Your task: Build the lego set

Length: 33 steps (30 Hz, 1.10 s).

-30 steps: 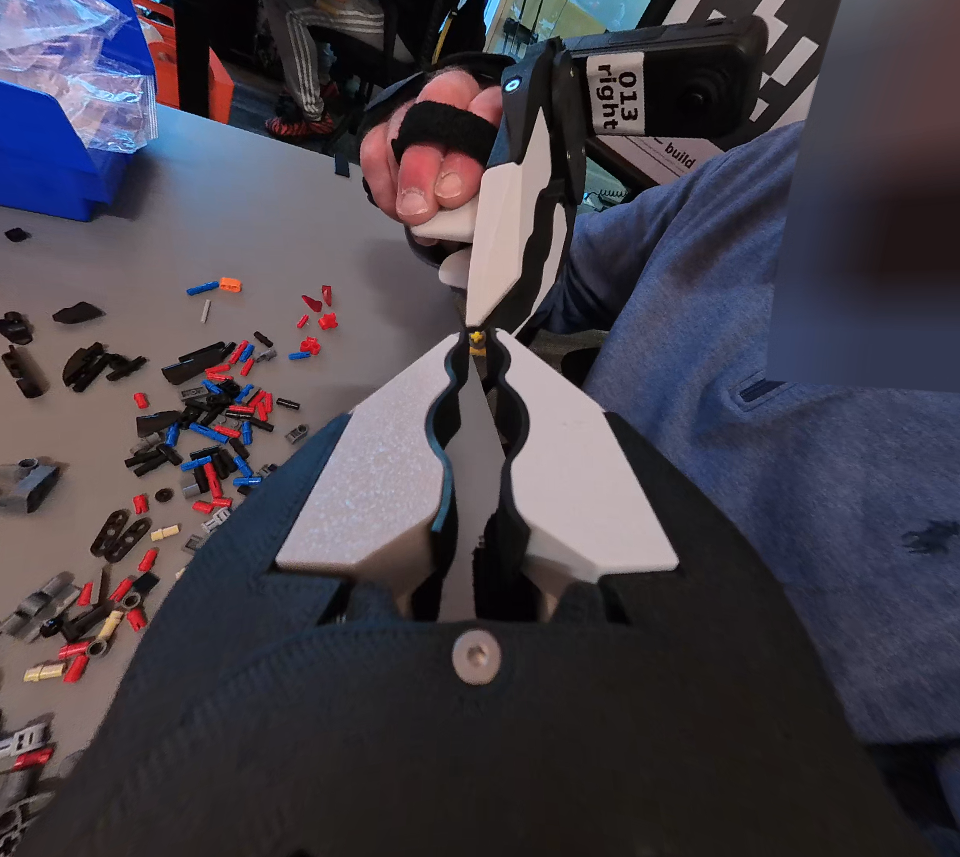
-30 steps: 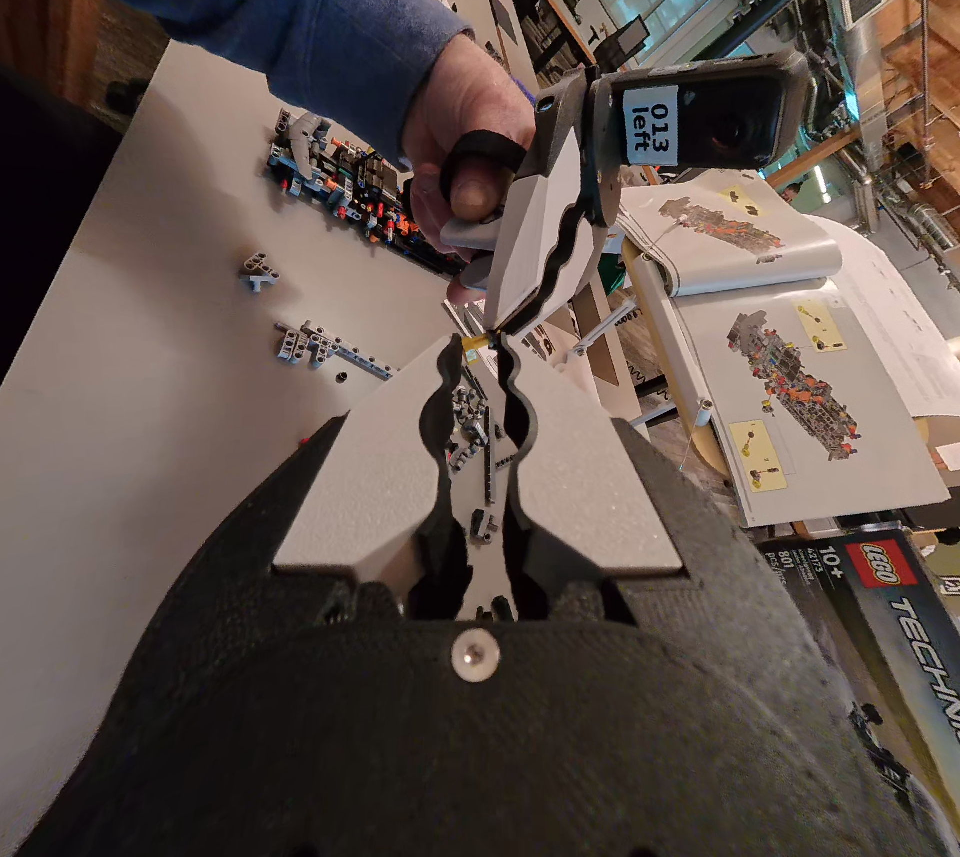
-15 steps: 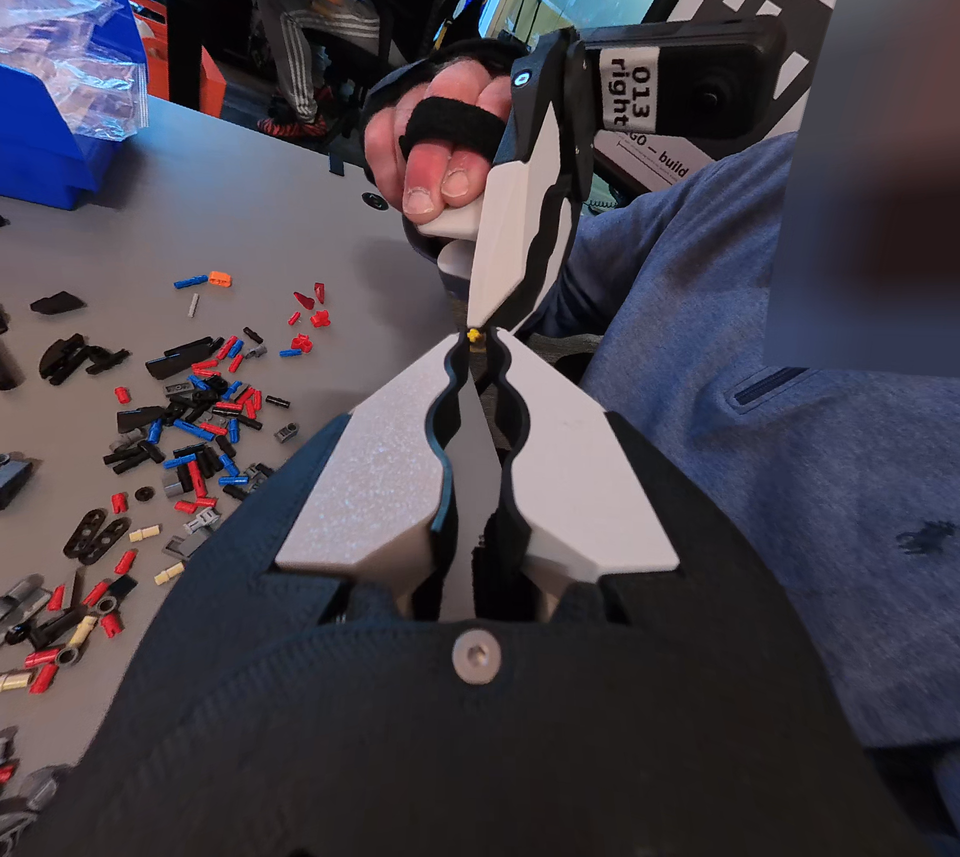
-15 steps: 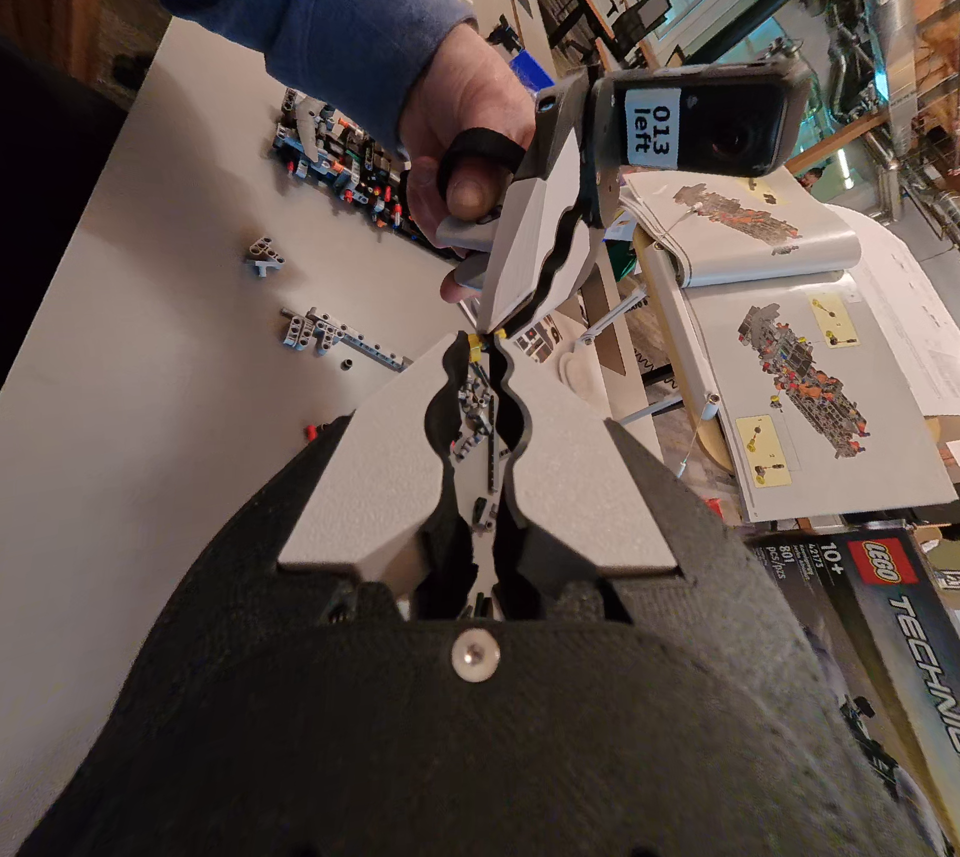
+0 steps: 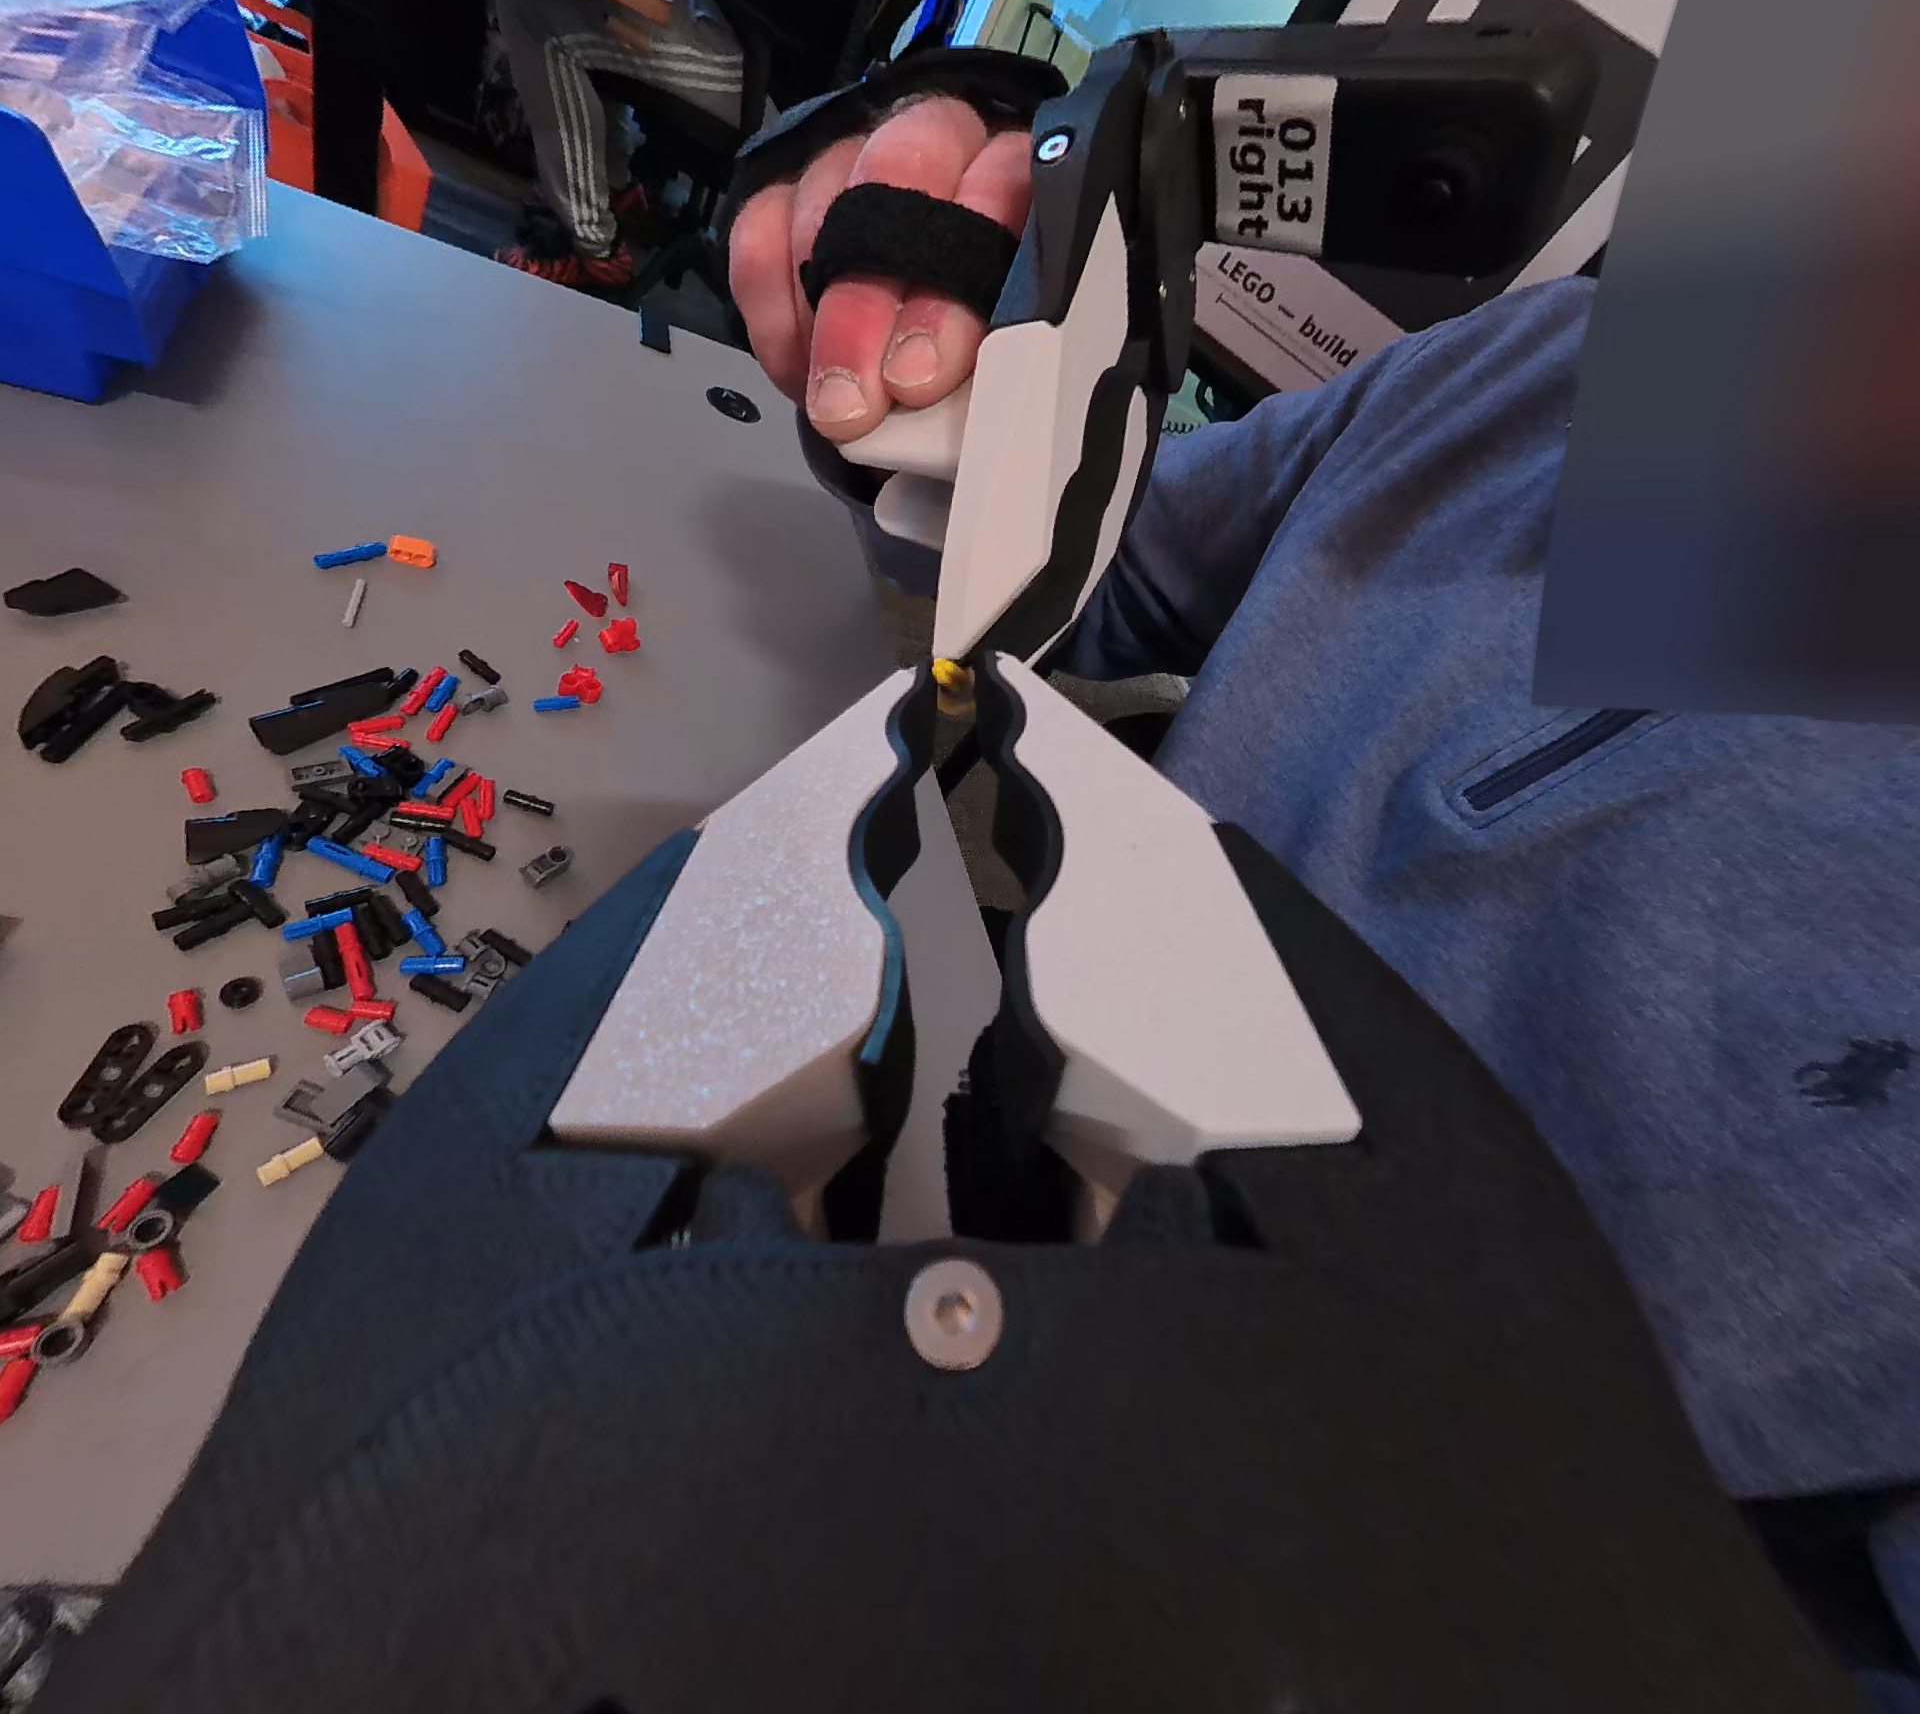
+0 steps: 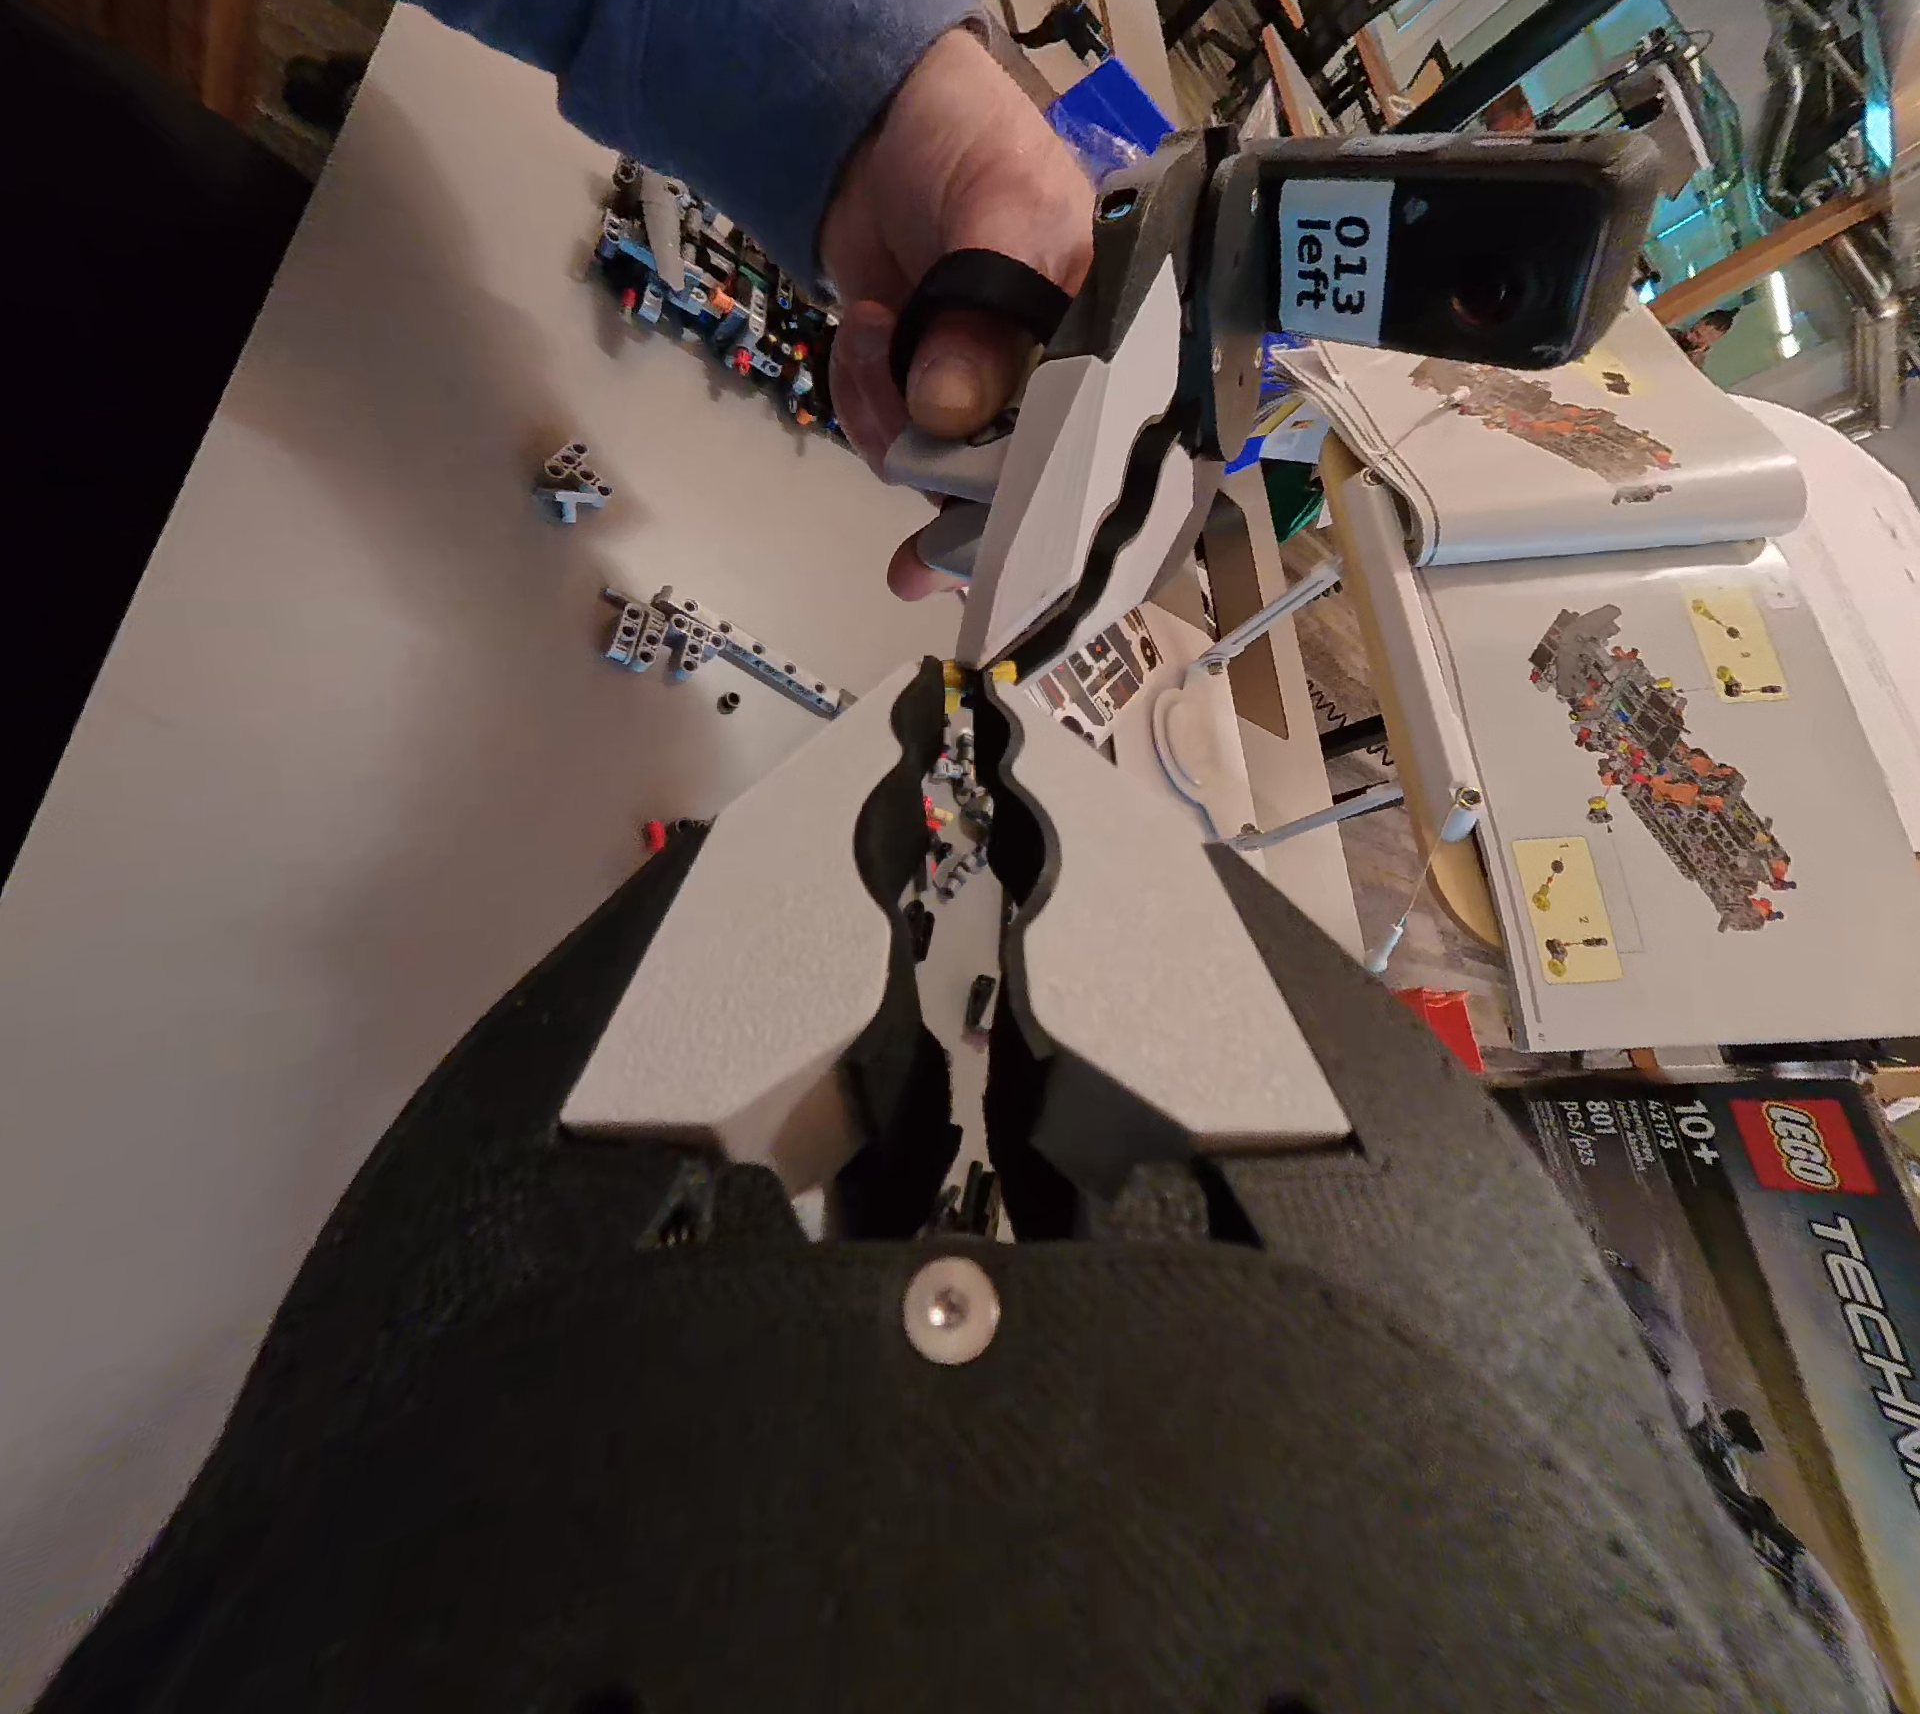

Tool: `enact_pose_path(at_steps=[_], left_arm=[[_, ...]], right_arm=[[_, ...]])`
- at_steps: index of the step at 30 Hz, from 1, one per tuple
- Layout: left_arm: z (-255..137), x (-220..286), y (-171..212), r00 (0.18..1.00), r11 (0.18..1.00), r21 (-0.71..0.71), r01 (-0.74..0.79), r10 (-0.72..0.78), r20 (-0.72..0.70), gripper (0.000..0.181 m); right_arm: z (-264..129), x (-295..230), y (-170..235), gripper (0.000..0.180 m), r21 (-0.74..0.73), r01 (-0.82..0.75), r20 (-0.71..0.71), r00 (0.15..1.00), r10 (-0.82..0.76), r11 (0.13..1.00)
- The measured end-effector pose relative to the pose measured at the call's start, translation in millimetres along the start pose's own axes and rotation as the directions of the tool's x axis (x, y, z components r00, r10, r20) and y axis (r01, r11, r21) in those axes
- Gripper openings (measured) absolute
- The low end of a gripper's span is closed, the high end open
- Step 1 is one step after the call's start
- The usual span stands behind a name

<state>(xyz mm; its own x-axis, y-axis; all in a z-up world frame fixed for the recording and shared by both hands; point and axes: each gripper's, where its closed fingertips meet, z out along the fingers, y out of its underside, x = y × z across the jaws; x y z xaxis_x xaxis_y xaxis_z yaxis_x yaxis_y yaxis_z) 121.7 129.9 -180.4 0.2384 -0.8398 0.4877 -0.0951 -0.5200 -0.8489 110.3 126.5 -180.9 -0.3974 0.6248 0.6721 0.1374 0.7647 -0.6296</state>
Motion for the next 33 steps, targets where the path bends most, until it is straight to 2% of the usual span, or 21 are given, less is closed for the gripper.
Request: enact_pose_path(at_steps=[3,5,9,12,17,21,33], left_arm=[[-4.9,-3.0,-5.1,0.999,0.998,0.051,-0.031,0.029,0.033,0.005],[-8.3,-4.4,-14.1,0.998,0.990,0.133,-0.050,0.044,0.055,0.005],[-14.4,-3.2,-28.1,0.994,0.951,0.298,-0.087,0.065,0.084,0.005],[-21.1,-2.3,-35.9,0.996,0.914,0.399,-0.073,0.043,0.082,0.005],[-12.3,2.4,-36.8,0.996,0.909,0.411,-0.067,0.038,0.079,0.005],[-14.3,4.3,-41.0,0.995,0.896,0.439,-0.066,0.027,0.096,0.005],[-32.3,25.4,-50.7,0.993,0.840,0.534,-0.097,0.046,0.108,0.005]], right_arm=[[1.7,6.7,0.6,0.003,0.020,-0.053,-0.011,0.998,0.054,0.998],[0.0,16.0,-0.9,0.004,0.040,-0.057,-0.080,0.995,0.060,0.998],[-2.3,22.2,-1.6,0.022,0.042,-0.110,-0.156,0.981,0.116,0.993],[-4.5,26.5,0.9,0.013,0.002,-0.082,-0.249,0.965,0.080,0.997],[-6.9,36.3,-4.8,0.013,-0.018,-0.063,-0.341,0.938,0.053,0.998],[-5.2,40.0,-11.3,0.006,-0.047,-0.008,-0.379,0.925,-0.010,0.999],[-0.8,49.9,-38.9,0.004,-0.023,0.034,-0.430,0.902,-0.040,0.999]])
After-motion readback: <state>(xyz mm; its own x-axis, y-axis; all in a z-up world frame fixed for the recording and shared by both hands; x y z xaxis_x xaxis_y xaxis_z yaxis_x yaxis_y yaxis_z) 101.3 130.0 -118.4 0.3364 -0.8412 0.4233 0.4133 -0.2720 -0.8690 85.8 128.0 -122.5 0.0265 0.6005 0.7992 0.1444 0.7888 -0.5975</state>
